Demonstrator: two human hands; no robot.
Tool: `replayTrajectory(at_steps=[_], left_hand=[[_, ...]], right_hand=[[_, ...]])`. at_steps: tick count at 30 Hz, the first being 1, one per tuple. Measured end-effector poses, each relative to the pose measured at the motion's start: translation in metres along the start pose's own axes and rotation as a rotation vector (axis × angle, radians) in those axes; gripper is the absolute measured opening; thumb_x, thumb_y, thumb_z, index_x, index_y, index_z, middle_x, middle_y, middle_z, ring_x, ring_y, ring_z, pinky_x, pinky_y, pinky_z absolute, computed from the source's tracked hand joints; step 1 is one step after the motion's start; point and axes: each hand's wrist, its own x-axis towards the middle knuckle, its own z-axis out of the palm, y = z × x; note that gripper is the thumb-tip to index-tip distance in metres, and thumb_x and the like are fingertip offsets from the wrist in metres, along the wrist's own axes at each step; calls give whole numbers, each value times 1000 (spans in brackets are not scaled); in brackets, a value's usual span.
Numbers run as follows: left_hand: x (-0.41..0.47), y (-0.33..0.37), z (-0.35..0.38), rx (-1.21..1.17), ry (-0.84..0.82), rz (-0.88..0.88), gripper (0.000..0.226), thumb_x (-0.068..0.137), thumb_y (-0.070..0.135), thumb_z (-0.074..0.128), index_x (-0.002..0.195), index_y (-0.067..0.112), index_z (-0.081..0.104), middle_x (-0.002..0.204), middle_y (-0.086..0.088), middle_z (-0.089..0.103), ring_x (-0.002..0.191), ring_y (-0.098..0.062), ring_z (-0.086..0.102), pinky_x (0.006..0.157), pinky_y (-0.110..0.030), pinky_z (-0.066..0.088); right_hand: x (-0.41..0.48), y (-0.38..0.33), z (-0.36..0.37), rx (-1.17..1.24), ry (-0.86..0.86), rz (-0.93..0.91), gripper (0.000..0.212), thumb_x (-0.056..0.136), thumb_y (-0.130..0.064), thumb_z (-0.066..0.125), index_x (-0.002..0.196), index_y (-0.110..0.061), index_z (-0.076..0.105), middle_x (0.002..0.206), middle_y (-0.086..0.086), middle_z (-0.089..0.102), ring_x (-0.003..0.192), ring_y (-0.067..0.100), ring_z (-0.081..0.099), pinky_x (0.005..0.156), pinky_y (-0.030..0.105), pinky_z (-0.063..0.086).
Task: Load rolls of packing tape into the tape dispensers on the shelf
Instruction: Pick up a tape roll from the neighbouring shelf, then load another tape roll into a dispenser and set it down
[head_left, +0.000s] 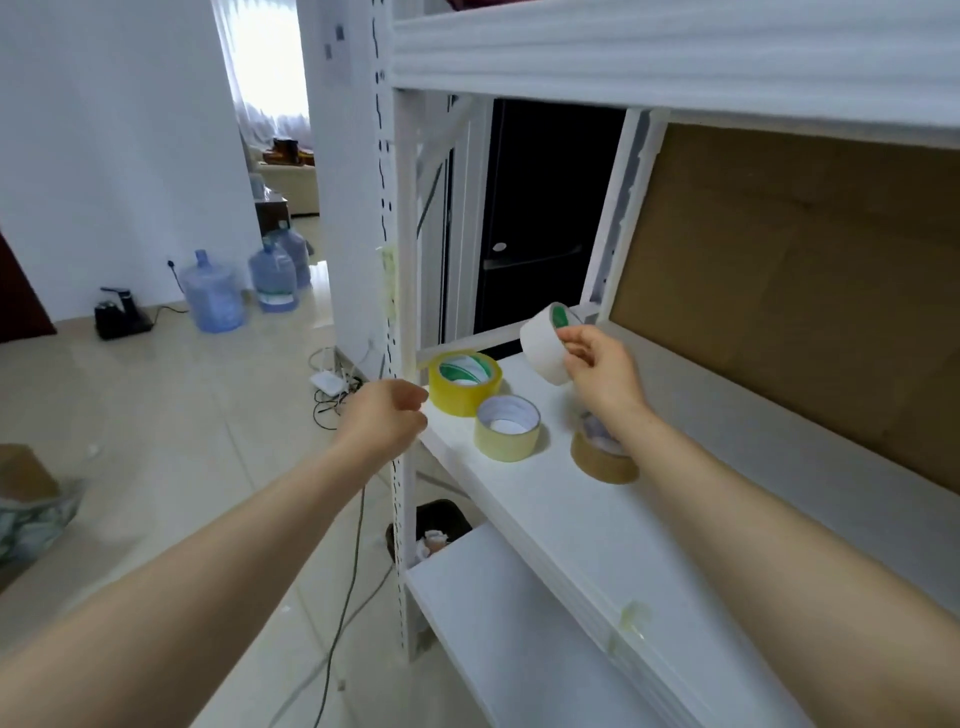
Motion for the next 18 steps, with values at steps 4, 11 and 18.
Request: replayTrajectory(at_steps=[4, 11, 18], left_hand=[[72, -6, 7, 167, -156, 240, 48, 82, 10, 63, 129, 17, 56, 132, -1, 58, 121, -20, 53, 100, -29, 40], [154, -13, 41, 712, -479, 604, 65, 87, 32, 56, 145, 22, 29, 148, -7, 40, 136, -26, 36, 111, -32, 25], [163, -10, 33, 573, -561, 608, 30, 95, 23, 46, 122, 14, 55, 125, -10, 57, 114, -29, 53, 90, -31, 41]], right_hand=[[46, 14, 28, -246, -18, -2, 35, 91, 0, 47, 123, -8, 59, 124, 10, 62, 116, 24, 56, 99, 32, 42], [80, 44, 71, -641, -181, 161, 40, 90, -3, 47, 124, -19, 59, 129, 5, 60, 118, 24, 54, 101, 33, 41], [77, 41, 78, -693, -179, 222, 49, 88, -3, 46, 132, -25, 51, 136, 7, 53, 124, 28, 49, 102, 38, 42]])
